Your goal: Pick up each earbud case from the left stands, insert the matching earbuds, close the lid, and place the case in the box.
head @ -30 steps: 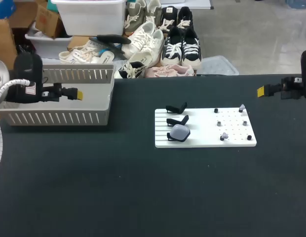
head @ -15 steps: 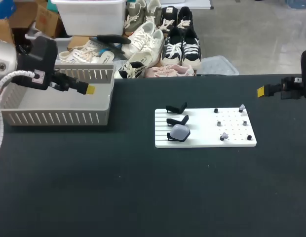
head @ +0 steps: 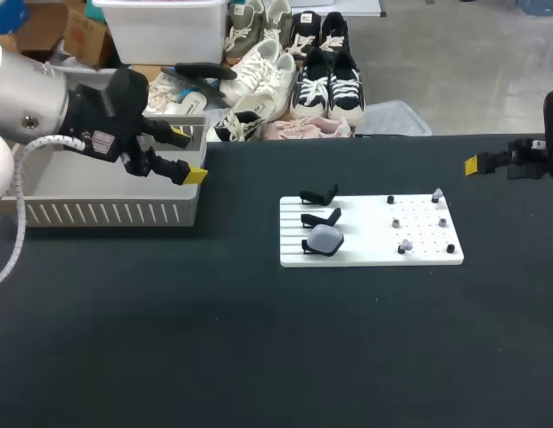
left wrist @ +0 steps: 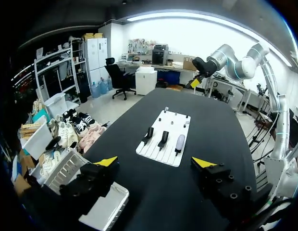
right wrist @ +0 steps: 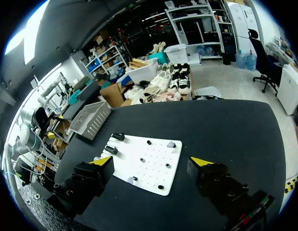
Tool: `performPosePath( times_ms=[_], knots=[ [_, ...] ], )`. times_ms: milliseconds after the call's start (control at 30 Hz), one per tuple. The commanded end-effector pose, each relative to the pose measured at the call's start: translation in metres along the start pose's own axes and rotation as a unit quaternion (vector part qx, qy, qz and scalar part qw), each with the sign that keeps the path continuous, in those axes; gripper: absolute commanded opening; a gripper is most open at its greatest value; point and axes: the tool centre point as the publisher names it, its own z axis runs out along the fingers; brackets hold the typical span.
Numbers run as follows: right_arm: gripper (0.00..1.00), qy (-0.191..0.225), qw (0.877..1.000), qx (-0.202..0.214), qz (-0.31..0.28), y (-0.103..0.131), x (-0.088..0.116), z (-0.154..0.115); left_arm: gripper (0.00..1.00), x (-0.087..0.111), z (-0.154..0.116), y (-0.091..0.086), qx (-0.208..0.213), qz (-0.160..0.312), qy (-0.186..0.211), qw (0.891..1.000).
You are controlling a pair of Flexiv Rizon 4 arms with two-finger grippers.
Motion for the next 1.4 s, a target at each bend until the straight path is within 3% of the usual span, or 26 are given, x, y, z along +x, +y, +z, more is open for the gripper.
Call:
performPosePath(
  times_ms=[33,200,500,833,1000,1400],
  knots=[
    [1.0,0.0,1.0,0.0,0.0,0.0,0.0,0.0,1.0,-0.002,0.015,0.006,0.038,0.022,-0.008,0.999],
    [1.0,0.0,1.0,0.0,0.0,0.0,0.0,0.0,1.0,-0.004,0.029,-0.001,0.069,0.057,-0.012,0.996],
    [1.0,0.0,1.0,0.0,0.0,0.0,0.0,0.0,1.0,-0.002,0.061,-0.011,0.126,0.068,-0.009,0.99],
    [1.0,0.0,1.0,0.0,0.0,0.0,0.0,0.0,1.0,0.007,0.093,-0.027,0.155,0.096,-0.012,0.983],
    [1.0,0.0,1.0,0.0,0.0,0.0,0.0,0.0,1.0,0.013,0.104,-0.037,0.162,0.107,-0.012,0.981],
    [1.0,0.0,1.0,0.0,0.0,0.0,0.0,0.0,1.0,0.026,0.127,-0.053,0.136,0.116,-0.015,0.984]
  ],
)
